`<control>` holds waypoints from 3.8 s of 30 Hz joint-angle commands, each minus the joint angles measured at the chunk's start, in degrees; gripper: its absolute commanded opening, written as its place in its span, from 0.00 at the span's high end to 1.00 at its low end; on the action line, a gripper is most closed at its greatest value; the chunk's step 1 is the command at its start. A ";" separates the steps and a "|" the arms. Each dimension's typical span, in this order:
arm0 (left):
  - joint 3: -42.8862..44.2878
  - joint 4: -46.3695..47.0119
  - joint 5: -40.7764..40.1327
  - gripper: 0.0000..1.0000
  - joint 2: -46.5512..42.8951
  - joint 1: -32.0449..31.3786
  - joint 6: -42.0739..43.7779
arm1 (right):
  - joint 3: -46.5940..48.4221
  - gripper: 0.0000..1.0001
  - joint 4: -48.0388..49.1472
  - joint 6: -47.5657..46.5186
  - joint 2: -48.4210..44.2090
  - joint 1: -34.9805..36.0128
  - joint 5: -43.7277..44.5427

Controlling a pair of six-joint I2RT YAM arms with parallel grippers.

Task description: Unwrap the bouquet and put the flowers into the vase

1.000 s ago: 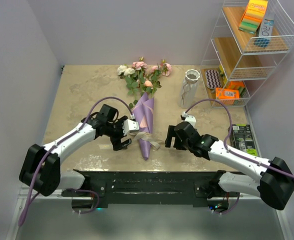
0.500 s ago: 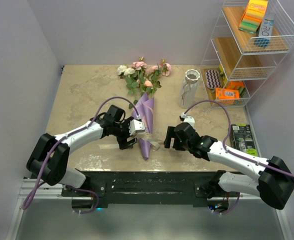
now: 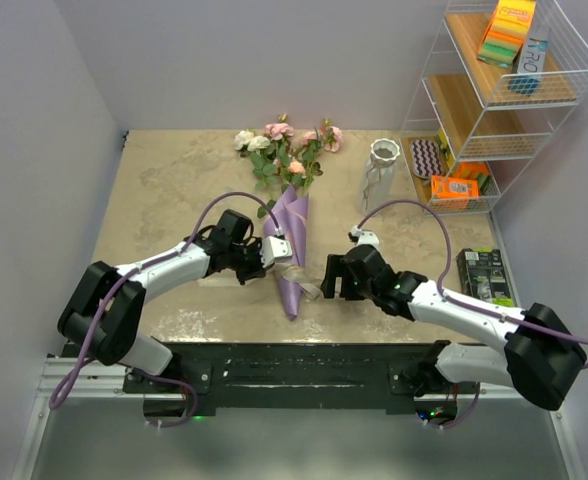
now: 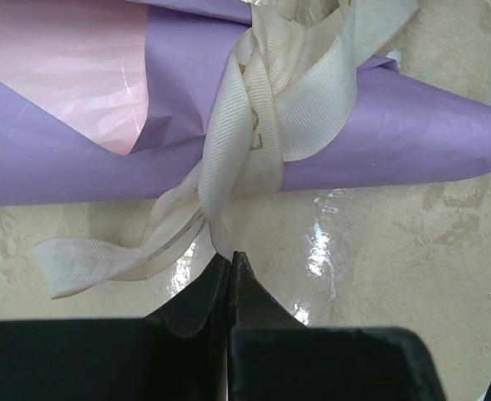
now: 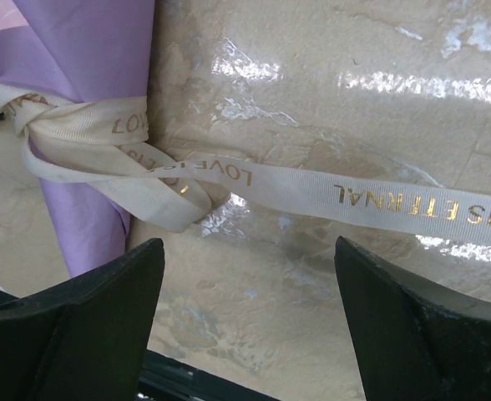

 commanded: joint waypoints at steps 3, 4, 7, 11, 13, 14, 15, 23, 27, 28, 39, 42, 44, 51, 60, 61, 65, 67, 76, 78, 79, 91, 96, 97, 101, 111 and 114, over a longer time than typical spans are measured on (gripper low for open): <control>0.01 1.08 -0.93 1.00 -2.00 -0.30 -1.29 | 4.93 0.16 2.13 -10.85 2.84 0.06 3.50; 0.27 1.17 -1.28 1.00 -2.00 -0.30 -1.55 | 5.28 0.17 2.12 -12.08 3.46 -0.03 3.24; 0.71 1.17 -1.72 1.00 -2.26 -0.30 -2.26 | 5.28 0.18 2.91 -14.55 4.78 0.06 2.62; 1.06 1.17 -2.69 1.00 -2.26 -0.22 -2.96 | 3.53 0.20 6.16 -16.39 4.70 -0.03 -0.54; 1.06 1.26 -3.47 1.00 -2.09 -0.30 -2.96 | 3.35 0.20 7.13 -17.01 5.22 0.06 -1.25; 1.06 1.17 -3.65 1.00 -2.00 -0.30 -3.14 | 3.52 0.20 7.22 -17.45 5.49 0.06 -1.77; 1.15 1.26 -3.74 1.00 -2.09 -0.30 -3.14 | 3.61 0.18 7.57 -17.62 5.84 0.06 -2.30; 0.97 1.26 -4.62 1.00 -2.09 -0.22 -3.40 | 5.72 0.20 9.68 -18.94 10.31 -0.03 -5.47; 0.80 1.52 -4.62 1.00 -2.18 -0.30 -3.40 | 6.60 0.22 10.29 -19.03 12.77 -0.03 -5.21; 0.71 1.52 -4.71 1.00 -2.18 -0.22 -3.49 | 6.69 0.23 10.47 -19.03 13.13 -0.03 -5.12; 0.10 1.70 -5.41 1.00 -2.70 -0.22 -3.31 | 7.57 0.37 13.55 -19.47 13.48 -0.03 -5.20; -0.25 1.79 -5.50 1.00 -2.79 -0.22 -3.31 | 8.01 0.44 14.08 -19.30 14.80 -0.03 -5.82; -0.34 1.79 -5.59 1.00 -2.97 -0.22 -3.14 | 8.09 0.46 14.60 -19.03 15.68 -0.03 -6.60; -0.52 1.87 -5.24 1.00 -2.97 -0.30 -3.66 | 7.57 0.56 16.62 -18.94 15.77 -0.03 -8.71; 2.12 0.47 -4.27 1.00 -3.14 -0.22 -5.07 | 7.92 1.00 15.75 -18.59 14.55 -0.03 -9.51; 2.20 0.29 -4.36 1.00 -3.40 -0.13 -5.25 | 7.74 1.00 15.31 -18.33 13.84 -0.03 -8.55; 2.64 -0.93 -5.32 1.00 -6.30 -0.13 -6.39 | 6.87 1.00 13.03 -17.10 7.35 -0.03 -4.61; 4.48 -2.07 -6.46 1.00 -7.36 -0.13 -7.00 | 6.95 1.00 11.89 -16.57 2.45 -0.03 -3.45; 16.61 -10.77 -7.00 1.00 -11.23 15.06 -12.19 | 12.48 1.00 -0.76 -15.43 -9.01 -0.12 8.49; 16.80 -10.96 -7.60 1.00 -12.10 18.83 -11.41 | 13.36 1.00 -4.28 -14.38 -9.80 -0.12 13.48; 16.53 -10.96 -7.70 1.00 -12.63 19.99 -11.23 | 13.63 1.00 -5.34 -13.07 -9.98 -0.21 15.52; 12.40 -11.05 -18.06 1.00 -16.32 36.42 -10.96 | 18.64 1.00 -23.17 -3.84 -15.00 -5.03 38.47; 11.44 -9.64 -20.96 1.00 -16.50 40.73 -10.17 | 19.70 1.00 -30.04 -1.11 -11.57 -13.02 39.44; 11.26 -9.46 -21.06 1.00 -16.50 40.83 -10.00 | 19.61 1.00 -30.74 -0.67 -11.13 -13.65 39.97; 10.64 -8.85 -21.32 0.97 -16.24 40.74 -10.26 | 20.66 0.99 -33.99 1.53 -8.67 -14.88 44.18; 10.90 -6.82 -24.23 0.01 -17.82 40.83 -9.12 | 29.45 0.01 -35.23 -2.94 -2.95 -19.28 44.81; 15.02 -12.59 -13.97 0.01 -18.79 40.74 -8.42 | 29.63 0.01 -30.76 -7.50 -5.40 -19.19 42.09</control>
